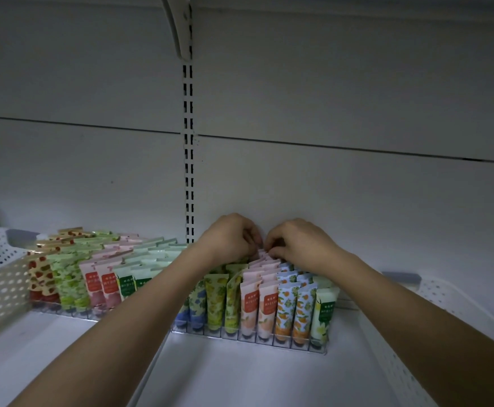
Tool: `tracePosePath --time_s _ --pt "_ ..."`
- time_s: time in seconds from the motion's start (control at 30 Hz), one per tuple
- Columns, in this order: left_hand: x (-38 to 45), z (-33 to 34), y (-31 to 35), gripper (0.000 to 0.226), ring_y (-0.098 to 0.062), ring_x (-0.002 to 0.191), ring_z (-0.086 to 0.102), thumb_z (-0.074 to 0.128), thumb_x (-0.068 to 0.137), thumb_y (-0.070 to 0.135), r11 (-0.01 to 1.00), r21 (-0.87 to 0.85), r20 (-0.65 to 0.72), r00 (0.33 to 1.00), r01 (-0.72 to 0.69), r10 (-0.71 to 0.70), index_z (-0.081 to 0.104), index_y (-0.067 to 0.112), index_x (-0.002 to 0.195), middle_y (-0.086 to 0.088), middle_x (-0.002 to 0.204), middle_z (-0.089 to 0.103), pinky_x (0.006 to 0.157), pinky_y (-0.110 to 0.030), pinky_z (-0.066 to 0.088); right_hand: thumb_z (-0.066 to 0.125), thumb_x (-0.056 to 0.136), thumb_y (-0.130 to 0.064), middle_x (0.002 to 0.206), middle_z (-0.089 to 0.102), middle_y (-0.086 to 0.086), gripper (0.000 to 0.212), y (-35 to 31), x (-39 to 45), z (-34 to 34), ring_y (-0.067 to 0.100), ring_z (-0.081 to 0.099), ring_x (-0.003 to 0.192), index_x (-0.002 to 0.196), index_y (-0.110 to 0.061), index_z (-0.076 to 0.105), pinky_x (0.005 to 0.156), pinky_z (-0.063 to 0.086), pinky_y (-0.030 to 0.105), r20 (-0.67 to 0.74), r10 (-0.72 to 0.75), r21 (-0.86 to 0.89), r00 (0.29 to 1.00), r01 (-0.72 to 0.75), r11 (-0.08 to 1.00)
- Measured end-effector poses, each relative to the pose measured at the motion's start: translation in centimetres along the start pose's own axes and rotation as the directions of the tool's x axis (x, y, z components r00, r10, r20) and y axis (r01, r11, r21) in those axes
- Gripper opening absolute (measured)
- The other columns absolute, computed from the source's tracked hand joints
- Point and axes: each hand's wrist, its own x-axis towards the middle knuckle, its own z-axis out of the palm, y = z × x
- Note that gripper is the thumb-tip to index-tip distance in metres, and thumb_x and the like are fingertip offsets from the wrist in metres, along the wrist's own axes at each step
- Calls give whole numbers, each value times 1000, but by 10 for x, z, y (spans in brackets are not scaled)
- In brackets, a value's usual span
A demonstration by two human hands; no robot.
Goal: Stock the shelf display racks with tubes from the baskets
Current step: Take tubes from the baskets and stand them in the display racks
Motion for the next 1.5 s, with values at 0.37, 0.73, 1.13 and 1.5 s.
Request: tracePosePath --time_s 0.37,0.73,1.13,1.5 --pt "-12 -10 5 6 7 68 63 75 76 22 996 38 69 994 -84 82 78 27 75 18 73 73 68 -13 51 71 84 -21 88 74 -6 8 7 -4 -7 8 66 84 89 -19 77 79 52 30 30 -31 145 999 27 989" --pt "-13 -7 8 19 1 79 65 70 79 12 985 157 123 991 -74 55 79 27 87 12 91 75 76 -14 48 72 83 -19 87 75 -9 9 4 -8 -5 4 66 80 89 -20 79 78 52 27 64 -50 165 997 38 985" --pt "-26 -19 3 10 16 62 57 70 83 23 993 93 0 998 -69 69 78 29 87 20 78 69 54 -1 38 66 90 -23 90 73 -11 11 -5 -15 -13 -3 62 74 94 -22 77 72 50 23 -26 -26 197 999 30 980" --pt "-80 -42 -25 10 14 72 61 71 84 22 995 24 -51 994 -94 95 78 29 82 21 79 71 58 1 39 72 84 -26 92 69 -16 9 -58 -27 -1 -6 62 82 93 -27 76 75 50 14 35 -70 328 997 55 943"
